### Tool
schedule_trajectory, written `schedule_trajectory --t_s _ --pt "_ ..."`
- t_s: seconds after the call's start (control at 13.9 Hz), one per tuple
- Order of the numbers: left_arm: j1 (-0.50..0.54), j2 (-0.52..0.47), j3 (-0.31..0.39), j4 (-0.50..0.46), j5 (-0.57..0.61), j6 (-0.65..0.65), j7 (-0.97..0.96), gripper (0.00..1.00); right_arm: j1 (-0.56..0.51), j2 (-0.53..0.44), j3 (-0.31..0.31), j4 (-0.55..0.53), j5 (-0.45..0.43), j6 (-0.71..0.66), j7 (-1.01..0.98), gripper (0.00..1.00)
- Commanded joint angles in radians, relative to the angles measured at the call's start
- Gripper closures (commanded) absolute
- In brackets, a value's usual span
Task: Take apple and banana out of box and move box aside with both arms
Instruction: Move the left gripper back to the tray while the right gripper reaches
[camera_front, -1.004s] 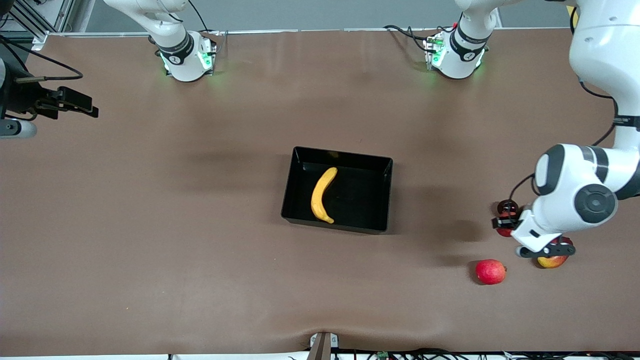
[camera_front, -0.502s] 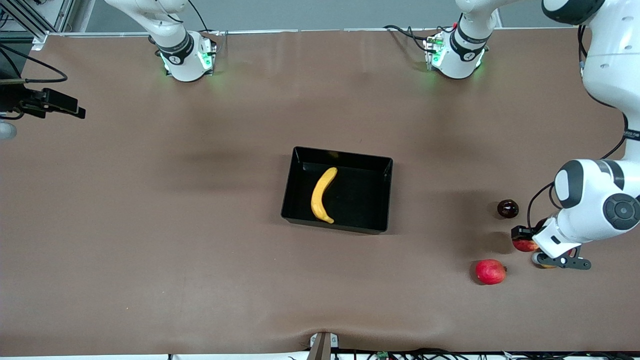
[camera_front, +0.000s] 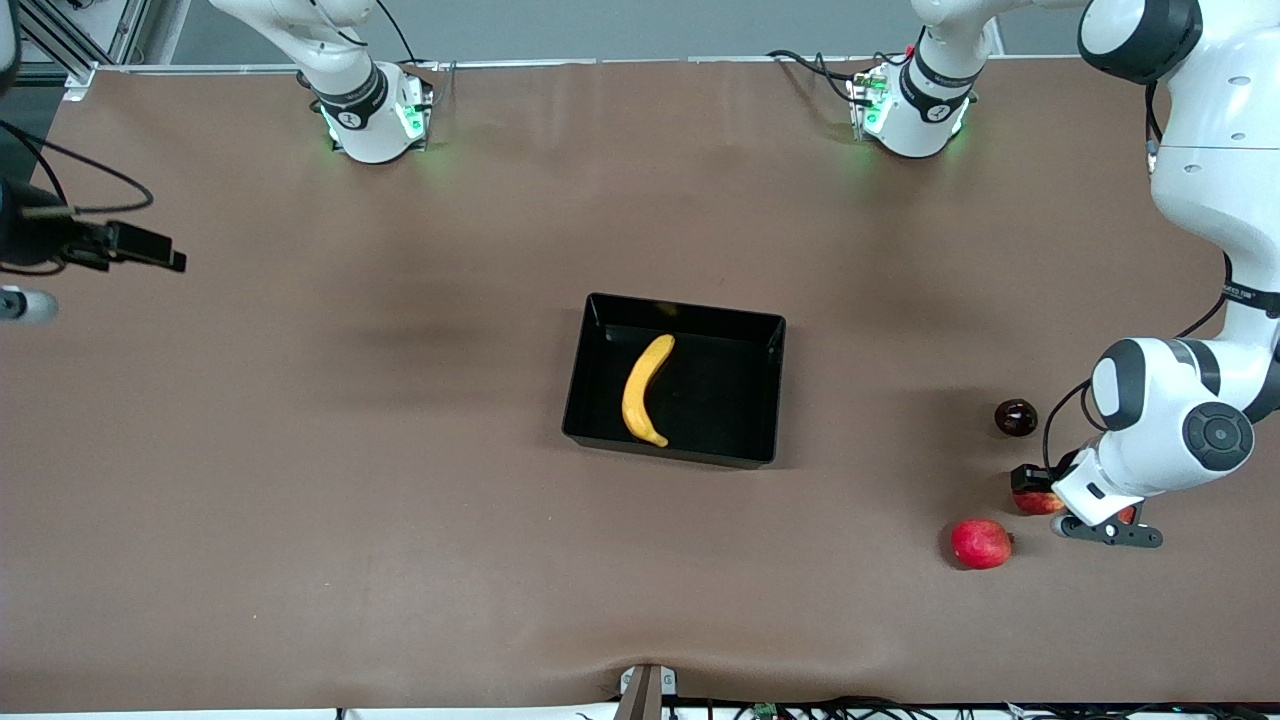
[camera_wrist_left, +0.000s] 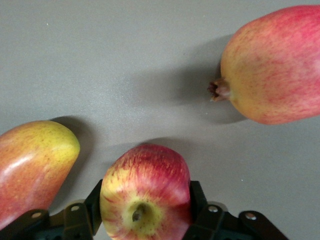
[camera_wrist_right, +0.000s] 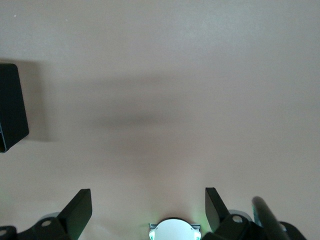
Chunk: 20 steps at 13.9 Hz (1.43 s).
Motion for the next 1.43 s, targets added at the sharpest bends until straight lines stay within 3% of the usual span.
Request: schedule_trajectory --t_s 0.0,0.29,0.57,0.72,0.93,1.15,1.36 --pt "-0.003 -0.027 0.001 0.015 0.023 0.001 0.01 0.0 0.024 0.049 0.008 0.018 0.0 0.023 0.006 0.0" --pt "-0.032 -0.145 -0.06 0.009 0.015 -0.146 -0.008 0.0 0.026 0.101 0.008 0.018 0.001 0.072 0.006 0.0" --pt "-0.055 -0.232 -0.256 0.004 0.015 -0.338 -0.254 0.0 0.024 0.21 0.008 0.007 0.001 0.136 0.003 0.0" --pt "-0.12 -0.226 -0.327 0.003 0.02 -0.349 -0.406 0.0 0.052 0.233 0.008 0.007 0.004 0.187 0.022 0.0" --pt "-0.315 -0.176 -0.326 0.015 0.02 -0.328 -0.58 0.0 0.07 0.256 0.009 -0.027 0.013 0.194 0.088 0.0" --pt "-0.452 -0.099 -0.322 0.018 0.056 -0.207 -0.738 0.0 0.087 0.255 0.011 -0.068 0.026 0.202 0.089 0.0" --pt "-0.574 -0.022 -0.289 0.015 0.079 -0.085 -0.87 0.0 0.096 0.252 0.011 -0.102 0.14 0.204 0.131 0.0"
